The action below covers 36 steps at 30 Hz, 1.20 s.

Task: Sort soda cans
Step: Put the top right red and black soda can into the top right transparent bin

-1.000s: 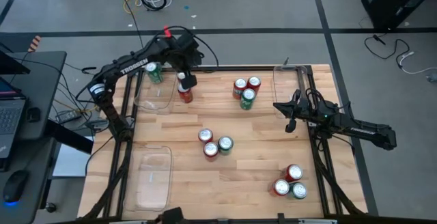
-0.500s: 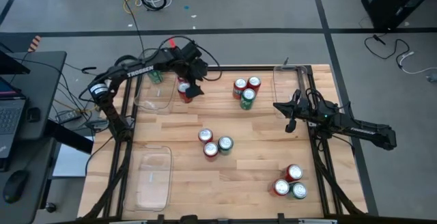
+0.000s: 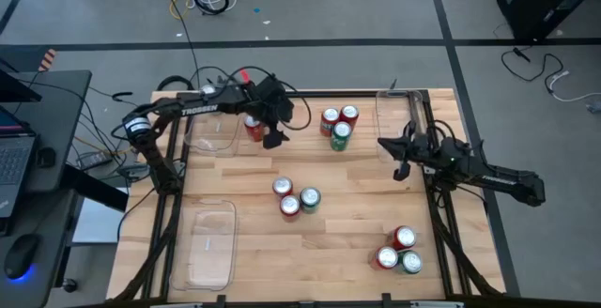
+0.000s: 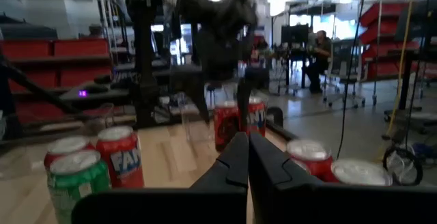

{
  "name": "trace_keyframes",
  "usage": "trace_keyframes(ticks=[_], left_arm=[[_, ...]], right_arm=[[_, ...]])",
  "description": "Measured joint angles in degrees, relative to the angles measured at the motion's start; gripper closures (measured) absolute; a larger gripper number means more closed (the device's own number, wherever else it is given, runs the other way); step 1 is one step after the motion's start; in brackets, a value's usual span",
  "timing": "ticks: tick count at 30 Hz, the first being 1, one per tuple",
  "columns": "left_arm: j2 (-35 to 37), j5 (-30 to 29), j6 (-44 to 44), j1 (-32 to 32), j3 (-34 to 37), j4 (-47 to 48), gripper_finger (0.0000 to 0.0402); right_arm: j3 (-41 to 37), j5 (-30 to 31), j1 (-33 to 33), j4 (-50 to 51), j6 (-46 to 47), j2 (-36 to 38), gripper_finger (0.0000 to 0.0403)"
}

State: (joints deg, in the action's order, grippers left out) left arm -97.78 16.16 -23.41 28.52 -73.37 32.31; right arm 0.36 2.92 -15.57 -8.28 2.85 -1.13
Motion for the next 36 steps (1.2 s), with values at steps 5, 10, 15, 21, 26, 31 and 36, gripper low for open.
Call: trace_keyframes(ticks=[5,10,15,21,26,31,36], left_arm=[[0.0,-5.0,2.8,-2.2,3.0,-2.8,0.0075],[0.0,-7.8,3.3,-4.4,5.7,-5.5,0.0095],[0.0,-8.0,6.3,-5.7,6.2,-6.5,0.0119],[0.0,-8.6,7.4,-7.1,6.2,-7.4,0.0127],[0.0,-8.6,6.5,-8.8,6.2,-9.1,0.0146],[0.0,-7.0,2.8,-9.0,6.2,-11.8,0.0207],[0.0,-2.1,3.2,-7.9,6.2,-14.3,0.0301]], right_arm=[[0.0,1.9,0.0,-6.5,0.0,0.0,0.0402],[0.0,5.0,0.0,-12.1,0.2,-1.0,0.0402],[0.0,5.8,0.0,-16.9,0.6,-5.9,0.0397],[4.5,7.5,0.0,-17.9,2.4,-15.8,0.0371],[10.8,7.9,-0.5,-17.8,3.2,-25.4,0.0338],[18.2,7.9,-1.7,-17.2,3.2,-36.0,0.0297],[27.2,7.7,-2.4,-10.8,3.2,-46.4,0.0250]])
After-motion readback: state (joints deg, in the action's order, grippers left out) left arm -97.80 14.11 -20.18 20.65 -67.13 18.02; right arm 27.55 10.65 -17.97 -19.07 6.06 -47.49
